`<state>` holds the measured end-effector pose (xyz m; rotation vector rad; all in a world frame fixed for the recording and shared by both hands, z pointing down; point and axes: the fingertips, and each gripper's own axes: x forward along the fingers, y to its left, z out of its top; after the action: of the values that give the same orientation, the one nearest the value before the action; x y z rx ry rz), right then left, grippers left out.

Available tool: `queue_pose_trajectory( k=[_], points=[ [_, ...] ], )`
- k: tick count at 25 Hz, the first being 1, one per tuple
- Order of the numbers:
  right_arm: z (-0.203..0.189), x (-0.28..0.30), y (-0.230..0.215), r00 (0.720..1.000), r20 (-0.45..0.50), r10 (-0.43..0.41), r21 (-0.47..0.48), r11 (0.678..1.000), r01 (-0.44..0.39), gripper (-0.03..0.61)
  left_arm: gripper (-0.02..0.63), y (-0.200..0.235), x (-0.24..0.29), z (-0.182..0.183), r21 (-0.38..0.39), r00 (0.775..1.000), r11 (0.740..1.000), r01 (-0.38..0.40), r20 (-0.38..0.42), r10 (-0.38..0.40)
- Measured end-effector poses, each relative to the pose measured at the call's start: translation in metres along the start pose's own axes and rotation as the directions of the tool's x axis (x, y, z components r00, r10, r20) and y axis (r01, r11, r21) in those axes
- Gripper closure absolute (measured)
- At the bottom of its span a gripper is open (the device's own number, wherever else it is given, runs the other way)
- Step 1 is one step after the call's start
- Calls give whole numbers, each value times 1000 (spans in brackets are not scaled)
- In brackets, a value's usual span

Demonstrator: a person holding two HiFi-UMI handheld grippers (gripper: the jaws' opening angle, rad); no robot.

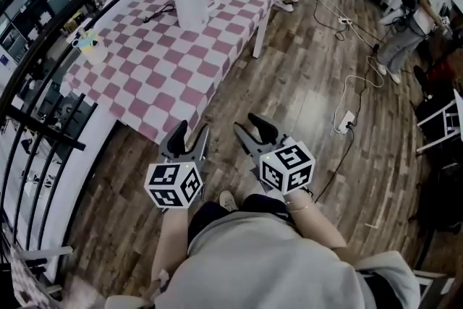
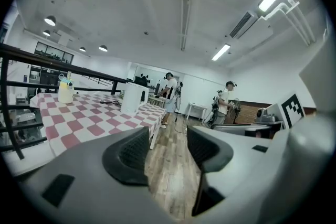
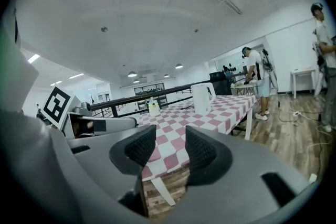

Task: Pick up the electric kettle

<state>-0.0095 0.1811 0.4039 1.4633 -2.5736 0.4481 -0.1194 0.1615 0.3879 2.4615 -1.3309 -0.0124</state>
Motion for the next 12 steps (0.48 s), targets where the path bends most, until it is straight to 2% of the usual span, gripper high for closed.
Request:
queue_pose_trajectory(
  k=[3,12],
  points=[
    [-6,9,-5,1000,-24,-1,21,1000,2,408,387,8,9,-4,-16,1000,1000,13,-23,-13],
    [-5,47,-29,998,-63,14,8,1000,-14,408,387,30,44,-7,14,997,1000,13,-71,-12]
  ],
)
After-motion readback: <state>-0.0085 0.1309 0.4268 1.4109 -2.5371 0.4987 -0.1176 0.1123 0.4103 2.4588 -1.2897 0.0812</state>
